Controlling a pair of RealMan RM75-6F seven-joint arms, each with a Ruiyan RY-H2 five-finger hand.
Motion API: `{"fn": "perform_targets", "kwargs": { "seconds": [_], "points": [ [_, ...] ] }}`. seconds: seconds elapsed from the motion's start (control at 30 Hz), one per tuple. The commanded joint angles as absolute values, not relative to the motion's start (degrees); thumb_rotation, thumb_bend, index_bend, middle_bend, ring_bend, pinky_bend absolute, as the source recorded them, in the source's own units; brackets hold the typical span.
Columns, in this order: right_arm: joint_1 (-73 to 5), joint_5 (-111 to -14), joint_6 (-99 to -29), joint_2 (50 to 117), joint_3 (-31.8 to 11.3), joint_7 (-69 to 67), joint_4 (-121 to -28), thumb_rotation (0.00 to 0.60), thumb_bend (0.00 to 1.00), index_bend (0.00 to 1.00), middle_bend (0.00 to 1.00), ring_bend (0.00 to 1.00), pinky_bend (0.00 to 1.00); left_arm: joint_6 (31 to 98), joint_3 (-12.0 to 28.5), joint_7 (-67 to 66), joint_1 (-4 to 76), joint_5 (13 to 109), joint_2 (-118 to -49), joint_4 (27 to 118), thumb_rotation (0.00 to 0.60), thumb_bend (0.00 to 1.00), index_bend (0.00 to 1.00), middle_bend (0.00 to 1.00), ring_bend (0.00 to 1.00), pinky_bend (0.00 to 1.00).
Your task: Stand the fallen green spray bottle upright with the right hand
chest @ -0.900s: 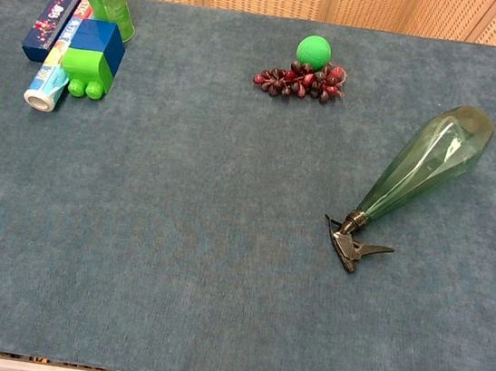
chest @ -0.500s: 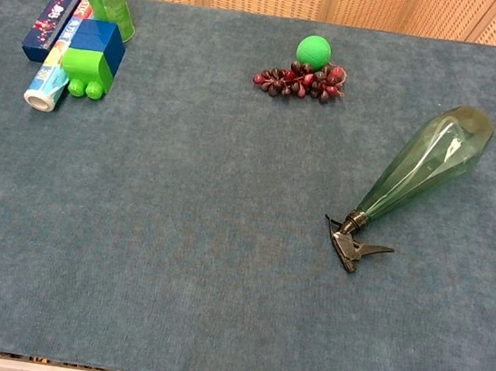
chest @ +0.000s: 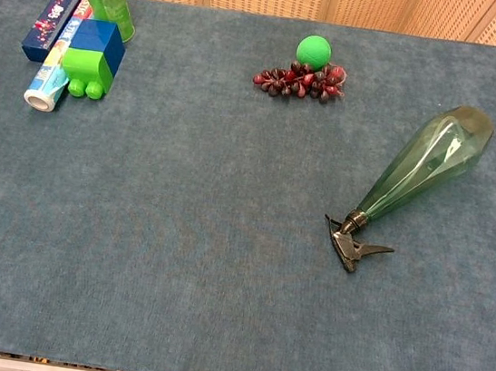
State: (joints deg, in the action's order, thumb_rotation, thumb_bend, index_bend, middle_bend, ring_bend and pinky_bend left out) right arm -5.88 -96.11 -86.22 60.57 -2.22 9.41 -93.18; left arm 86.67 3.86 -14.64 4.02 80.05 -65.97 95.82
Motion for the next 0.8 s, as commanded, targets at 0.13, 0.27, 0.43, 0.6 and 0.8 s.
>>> {"fn": "perform_targets", "kwargs": {
  "seconds": [0.13,0.27,0.43,0.6,0.8],
  "points": [
    [-11.3,-96.1,-76.3,54.7,-2.2,19.1,-100.3,0.600,0.00,0.08,0.14,0.06,0.23,86.2,4.0,-14.9,4.0,79.3,-65.9,95.8,0.600,0.00,0.35,0.31,0.25,0.40],
    [-14.2,-93.7,-70.7,53.1,-2.9,23.2,-102.8,0.600,0.00,0.08,0.14,0.06,0.23,85.8,4.2,-14.9,4.1,78.5,-65.8,95.9,0.600,0.00,0.35,0.32,0.25,0.40],
    [-17.4,-89.7,-64.5,53.0,-3.7,29.7,-104.9,0.600,0.00,0.08,0.14,0.06,0.23,85.2,4.5,-15.1,4.2,77.4,-65.5,96.2,0.600,0.00,0.35,0.32,0.25,0.40],
    [-21.2,-85.2,-58.0,54.2,-4.2,35.7,-106.0,0.600,0.00,0.08,0.14,0.06,0.23,84.6,4.5,-15.7,4.3,76.6,-65.4,96.5,0.600,0.00,0.35,0.32,0.26,0.40],
    [-25.3,-79.4,-52.3,56.9,-4.4,42.5,-106.0,0.600,0.00,0.08,0.14,0.06,0.23,84.3,4.6,-16.1,4.3,75.9,-65.1,96.9,0.600,0.00,0.36,0.33,0.26,0.40]
  ]
}}
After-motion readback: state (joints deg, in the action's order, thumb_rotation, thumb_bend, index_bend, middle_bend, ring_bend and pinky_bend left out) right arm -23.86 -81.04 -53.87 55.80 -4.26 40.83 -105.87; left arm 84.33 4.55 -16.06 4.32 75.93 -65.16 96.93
